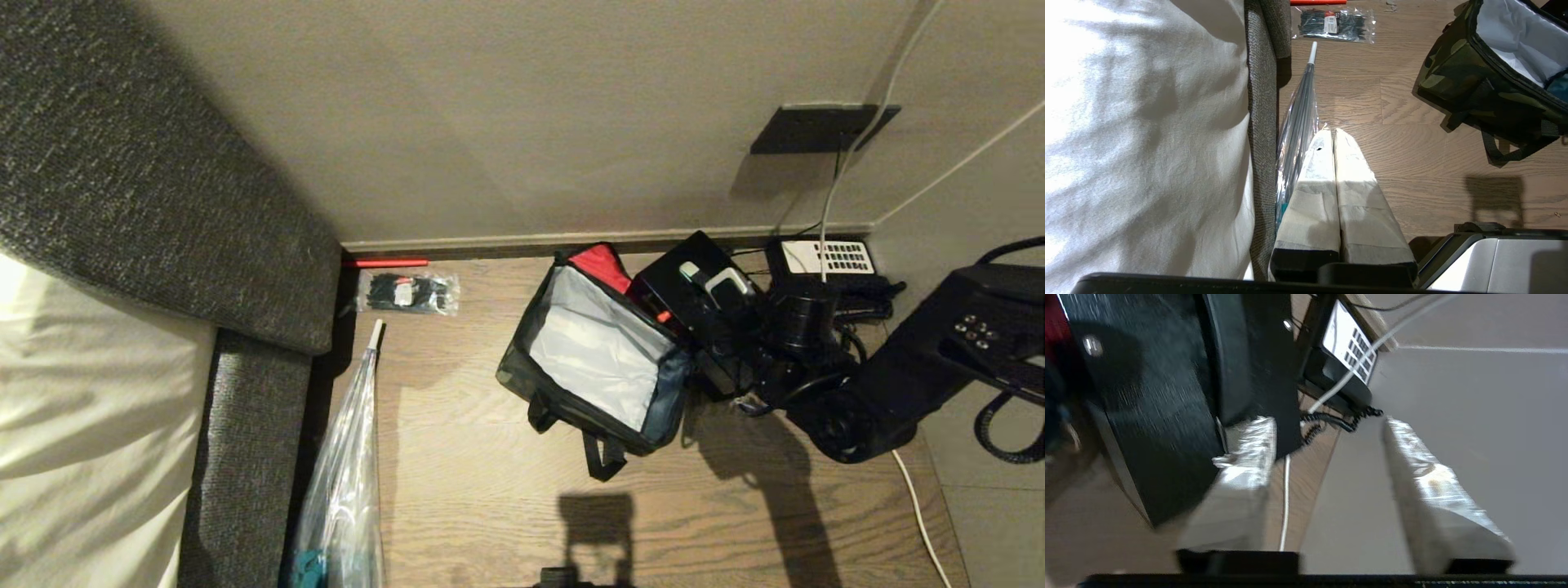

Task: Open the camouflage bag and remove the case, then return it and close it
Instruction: Grip the handle again

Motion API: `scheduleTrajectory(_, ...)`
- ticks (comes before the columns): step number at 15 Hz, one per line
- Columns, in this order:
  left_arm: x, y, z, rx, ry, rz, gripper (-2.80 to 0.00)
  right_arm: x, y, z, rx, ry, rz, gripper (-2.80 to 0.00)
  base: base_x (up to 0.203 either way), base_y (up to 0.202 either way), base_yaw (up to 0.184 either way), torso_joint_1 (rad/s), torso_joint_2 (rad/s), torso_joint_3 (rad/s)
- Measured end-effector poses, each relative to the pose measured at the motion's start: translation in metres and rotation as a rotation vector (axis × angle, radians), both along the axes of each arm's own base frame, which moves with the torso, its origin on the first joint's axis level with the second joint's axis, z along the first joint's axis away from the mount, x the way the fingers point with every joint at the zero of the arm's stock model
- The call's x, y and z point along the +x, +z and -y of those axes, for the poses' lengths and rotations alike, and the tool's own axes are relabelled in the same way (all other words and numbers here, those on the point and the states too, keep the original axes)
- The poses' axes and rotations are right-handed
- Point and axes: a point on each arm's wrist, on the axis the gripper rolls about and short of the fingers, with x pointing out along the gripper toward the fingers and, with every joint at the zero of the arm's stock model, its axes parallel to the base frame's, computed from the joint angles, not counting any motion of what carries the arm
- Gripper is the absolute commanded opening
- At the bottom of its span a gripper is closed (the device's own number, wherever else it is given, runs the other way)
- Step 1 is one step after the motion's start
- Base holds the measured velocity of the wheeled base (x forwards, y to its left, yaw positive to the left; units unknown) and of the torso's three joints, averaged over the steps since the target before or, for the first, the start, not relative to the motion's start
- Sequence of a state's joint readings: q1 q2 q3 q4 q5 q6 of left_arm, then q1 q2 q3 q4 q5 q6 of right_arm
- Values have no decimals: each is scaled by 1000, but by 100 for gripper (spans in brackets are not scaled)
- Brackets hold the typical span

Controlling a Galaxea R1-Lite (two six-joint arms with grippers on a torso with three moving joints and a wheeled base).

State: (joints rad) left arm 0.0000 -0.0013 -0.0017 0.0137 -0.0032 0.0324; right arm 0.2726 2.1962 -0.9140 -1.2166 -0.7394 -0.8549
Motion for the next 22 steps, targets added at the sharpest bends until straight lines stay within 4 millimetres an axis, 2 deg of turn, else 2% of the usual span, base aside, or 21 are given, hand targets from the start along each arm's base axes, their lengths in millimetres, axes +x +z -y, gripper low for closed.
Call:
scheduleTrajectory(4, 0, 0, 0, -1, 0, 0, -280, 37, 0, -2, 23, -13, 110, 0, 0, 0, 0, 0, 0, 0)
scheduleTrajectory(7, 0, 0, 0, 0, 0, -1, -280, 57, -17, 1, 15, -26, 123, 0, 0, 0, 0, 0, 0, 0)
scheduleTrajectory(11, 0, 0, 0, 0, 0, -1, -280, 75, -34, -2, 39, -29, 138, 0, 0, 0, 0, 0, 0, 0)
scheduleTrajectory(17, 0, 0, 0, 0, 0, -1, -280, 81, -56, -6, 82, -28, 76, 0, 0, 0, 0, 0, 0, 0)
scheduleTrajectory(19, 0, 0, 0, 0, 0, -2, -280, 90, -53, -7, 91, -35, 99, 0, 0, 0, 0, 0, 0, 0)
scheduleTrajectory(22, 0, 0, 0, 0, 0, -1, -280, 113, -41, 17, 19, -86, 139, 0, 0, 0, 0, 0, 0, 0)
